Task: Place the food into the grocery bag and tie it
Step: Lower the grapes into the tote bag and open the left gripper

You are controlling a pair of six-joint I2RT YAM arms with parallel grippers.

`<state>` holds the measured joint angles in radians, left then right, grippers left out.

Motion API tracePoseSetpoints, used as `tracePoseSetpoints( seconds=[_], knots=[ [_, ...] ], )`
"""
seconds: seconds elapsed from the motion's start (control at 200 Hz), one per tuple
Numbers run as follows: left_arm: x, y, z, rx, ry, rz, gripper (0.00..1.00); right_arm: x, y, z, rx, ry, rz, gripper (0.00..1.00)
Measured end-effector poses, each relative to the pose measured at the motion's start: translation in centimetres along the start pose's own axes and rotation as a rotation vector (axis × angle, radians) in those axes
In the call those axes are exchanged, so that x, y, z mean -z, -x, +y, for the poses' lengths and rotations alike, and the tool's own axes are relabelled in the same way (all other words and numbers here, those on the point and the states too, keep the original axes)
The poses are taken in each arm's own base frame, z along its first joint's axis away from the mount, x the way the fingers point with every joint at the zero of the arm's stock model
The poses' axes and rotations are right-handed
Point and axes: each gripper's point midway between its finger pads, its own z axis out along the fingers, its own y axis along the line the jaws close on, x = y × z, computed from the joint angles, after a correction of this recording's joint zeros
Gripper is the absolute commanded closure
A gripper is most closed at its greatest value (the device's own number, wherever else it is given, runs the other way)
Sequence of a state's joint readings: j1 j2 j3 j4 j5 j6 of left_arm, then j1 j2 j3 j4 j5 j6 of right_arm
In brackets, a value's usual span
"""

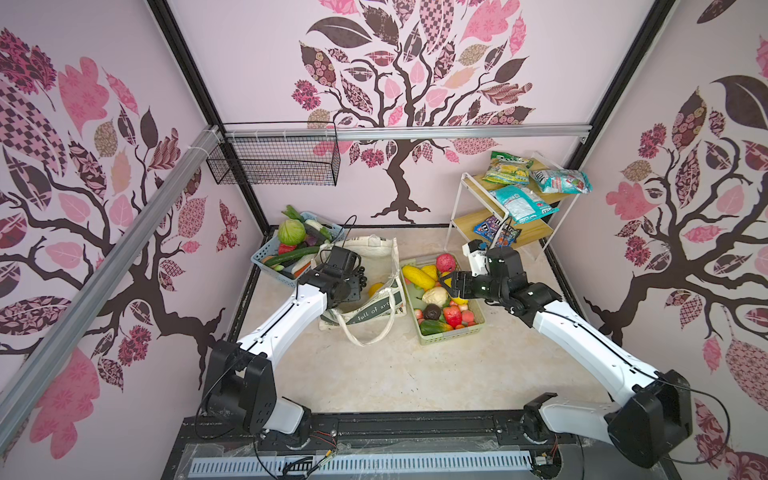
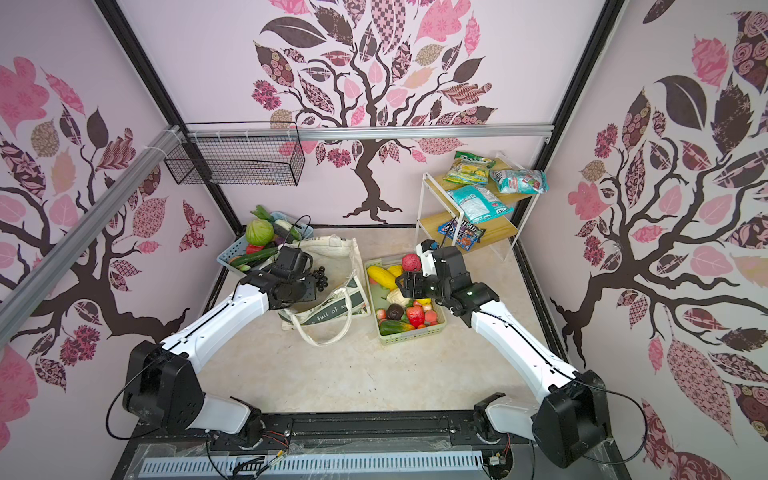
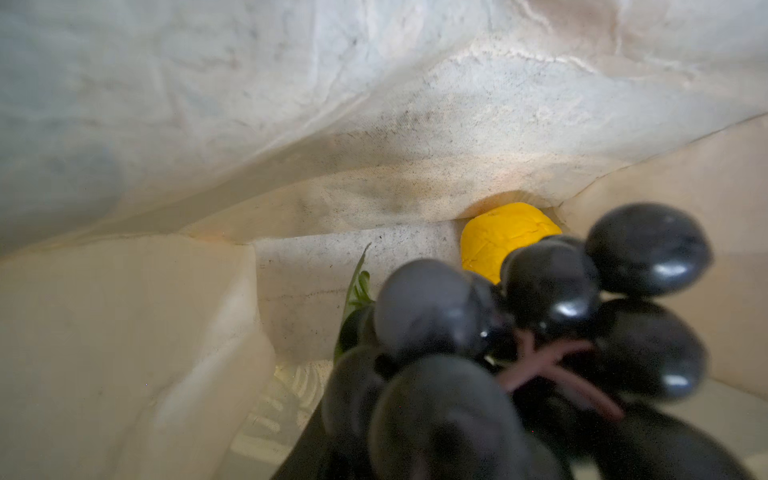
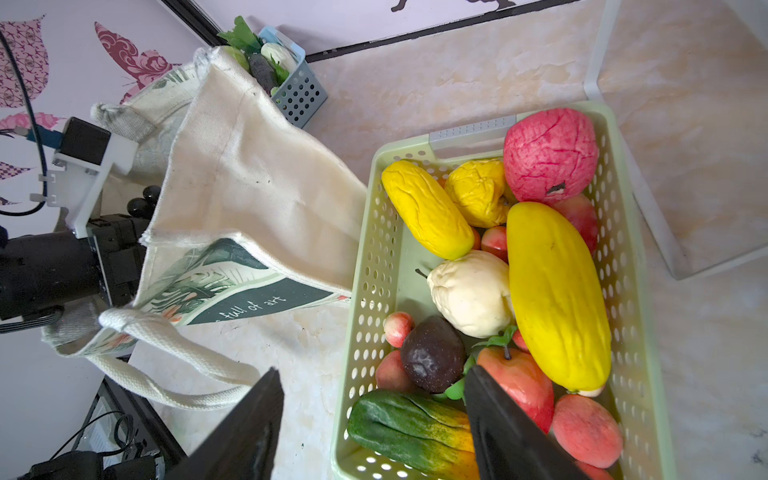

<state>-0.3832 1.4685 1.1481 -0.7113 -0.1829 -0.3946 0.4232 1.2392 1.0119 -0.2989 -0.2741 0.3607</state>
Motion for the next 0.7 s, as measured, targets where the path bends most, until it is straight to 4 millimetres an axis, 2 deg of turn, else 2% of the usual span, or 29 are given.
tracePoseSetpoints(
  seconds=[0.7],
  knots=[
    [-3.2, -2.8, 0.4, 0.002, 0.055, 0.135, 0.68, -0.1, -0.2, -0.1, -0.001, -0.002, 0.003, 0.28]
  ],
)
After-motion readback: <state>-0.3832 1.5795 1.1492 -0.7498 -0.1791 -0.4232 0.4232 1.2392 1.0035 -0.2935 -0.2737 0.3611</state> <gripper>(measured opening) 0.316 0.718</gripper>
